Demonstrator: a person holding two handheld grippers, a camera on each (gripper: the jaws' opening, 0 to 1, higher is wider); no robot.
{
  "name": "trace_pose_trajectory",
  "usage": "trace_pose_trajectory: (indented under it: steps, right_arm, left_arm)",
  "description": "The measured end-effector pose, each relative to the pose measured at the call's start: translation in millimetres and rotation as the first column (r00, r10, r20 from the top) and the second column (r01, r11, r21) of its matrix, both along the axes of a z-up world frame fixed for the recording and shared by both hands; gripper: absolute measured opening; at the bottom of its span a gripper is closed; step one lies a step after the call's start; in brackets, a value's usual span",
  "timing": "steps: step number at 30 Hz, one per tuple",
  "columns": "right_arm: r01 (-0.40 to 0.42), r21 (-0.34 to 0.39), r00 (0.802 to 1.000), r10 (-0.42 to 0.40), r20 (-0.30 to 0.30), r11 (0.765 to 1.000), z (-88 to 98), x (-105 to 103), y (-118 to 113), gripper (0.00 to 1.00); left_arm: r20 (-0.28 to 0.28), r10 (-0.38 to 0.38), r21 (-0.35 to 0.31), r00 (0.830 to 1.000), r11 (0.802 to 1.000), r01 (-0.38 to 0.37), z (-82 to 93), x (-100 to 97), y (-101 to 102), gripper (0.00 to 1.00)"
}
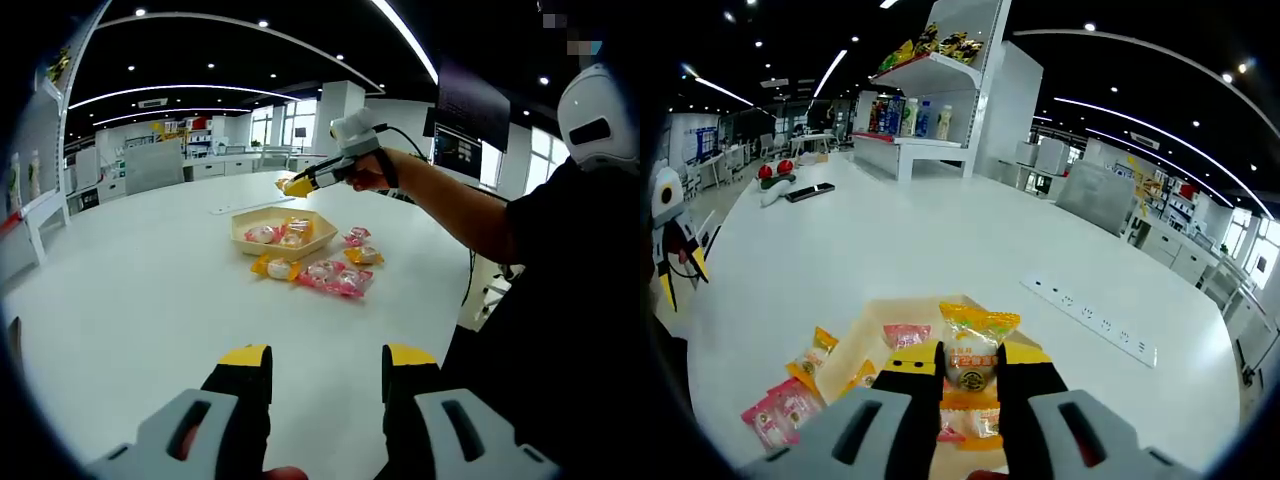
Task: Pick up the marshmallows scattered on the table and place them into the bowl on the table
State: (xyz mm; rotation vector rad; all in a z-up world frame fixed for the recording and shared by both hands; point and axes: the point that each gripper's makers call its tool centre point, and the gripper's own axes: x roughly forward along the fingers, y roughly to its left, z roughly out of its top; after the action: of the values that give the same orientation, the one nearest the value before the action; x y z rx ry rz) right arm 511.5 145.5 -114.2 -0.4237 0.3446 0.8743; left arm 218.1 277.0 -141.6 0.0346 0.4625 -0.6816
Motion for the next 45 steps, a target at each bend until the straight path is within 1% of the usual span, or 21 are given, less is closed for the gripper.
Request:
trace_pose_trajectory:
  steps: [4, 8, 25, 27, 30, 35, 43, 45]
  right_arm:
    - [0.002, 0.002, 1.000, -0.002, -0.003, 1.000, -2.7, 3, 3, 0.23]
    - [0.004, 0.014, 1.000, -0.004, -0.020, 1.000, -5.5, 2, 4, 0.30]
    - [0.020, 0.017, 1.000, -0.020, -0.006, 1.000, 2.9, -5, -11, 0.28]
    - [0.022, 0.022, 1.000, -0.022, -0.001, 1.000, 4.8, -4, -15, 0.28]
    - [0.009, 0.042, 1.000, -0.009, 0.006, 0.999, 8.7, -9, -16, 0.28]
    - [0.003, 0.067, 1.000, -0.003, 0.007, 0.998, 14.3, -12, -20, 0.27]
    - [0.003, 0.083, 1.000, -0.004, 0.012, 0.997, 16.8, -23, -32, 0.27]
    - [0.002, 0.085, 1.000, -0.004, 0.016, 0.996, 17.7, -23, -35, 0.27]
  left_arm:
    - [-0.001, 0.003, 0.000, 1.000, 1.000, -0.003, -0.1, -1.2, 1, 0.44]
    - [-0.001, 0.006, -0.002, 1.000, 1.000, -0.006, -0.3, -1.7, 2, 0.44]
    - [0.000, -0.006, -0.005, 1.000, 1.000, 0.006, -1.1, 0.3, -2, 0.44]
    - [0.000, -0.006, -0.006, 1.000, 1.000, 0.006, -0.9, 0.6, -2, 0.44]
    - [-0.001, -0.004, -0.004, 1.000, 1.000, 0.004, -1.5, 0.7, -2, 0.44]
    - [0.000, -0.002, -0.001, 1.000, 1.000, 0.002, -1.3, 2.2, -2, 0.45]
    - [0.001, -0.005, 0.008, 1.000, 1.000, 0.005, -1.5, 6.4, -6, 0.46]
    - [0.000, -0.007, 0.009, 1.000, 1.000, 0.007, -1.6, 7.5, -7, 0.46]
